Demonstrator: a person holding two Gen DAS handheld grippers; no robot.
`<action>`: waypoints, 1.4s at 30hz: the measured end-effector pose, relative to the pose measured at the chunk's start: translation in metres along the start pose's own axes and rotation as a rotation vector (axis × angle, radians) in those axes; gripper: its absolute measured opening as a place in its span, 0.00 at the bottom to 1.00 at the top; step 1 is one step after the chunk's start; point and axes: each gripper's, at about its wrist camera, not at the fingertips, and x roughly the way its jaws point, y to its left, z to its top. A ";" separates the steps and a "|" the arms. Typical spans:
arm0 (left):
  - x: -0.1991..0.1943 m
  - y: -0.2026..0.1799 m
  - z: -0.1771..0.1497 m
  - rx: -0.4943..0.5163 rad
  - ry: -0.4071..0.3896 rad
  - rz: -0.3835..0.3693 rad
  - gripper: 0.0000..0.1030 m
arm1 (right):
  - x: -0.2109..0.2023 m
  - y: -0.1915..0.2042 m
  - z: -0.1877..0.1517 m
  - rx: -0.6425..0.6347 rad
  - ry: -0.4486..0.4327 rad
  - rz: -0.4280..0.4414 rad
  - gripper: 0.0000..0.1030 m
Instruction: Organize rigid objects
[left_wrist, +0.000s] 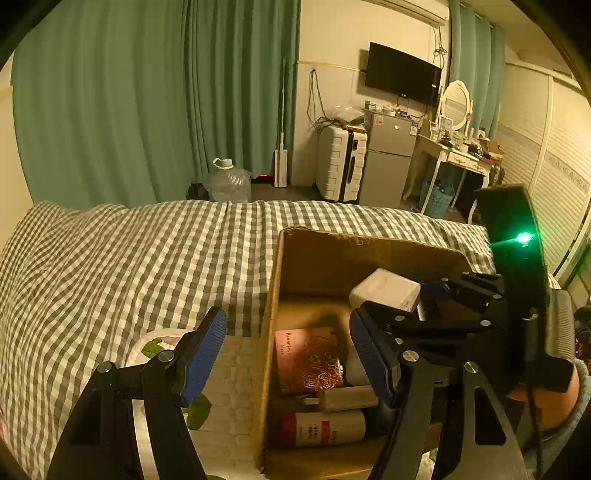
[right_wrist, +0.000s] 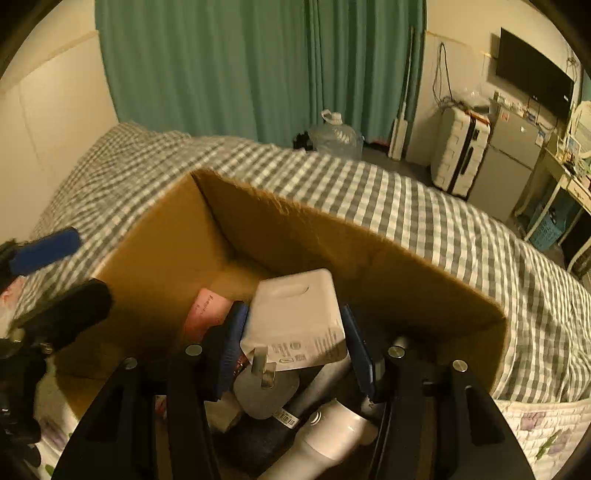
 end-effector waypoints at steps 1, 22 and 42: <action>0.000 0.001 -0.001 -0.001 0.000 0.000 0.70 | -0.003 -0.001 -0.002 0.005 -0.011 -0.008 0.54; -0.132 -0.063 0.014 0.082 -0.247 -0.042 0.70 | -0.219 -0.003 -0.039 0.037 -0.279 -0.218 0.70; -0.237 -0.081 -0.064 0.080 -0.484 0.068 0.78 | -0.311 0.021 -0.159 0.188 -0.584 -0.294 1.00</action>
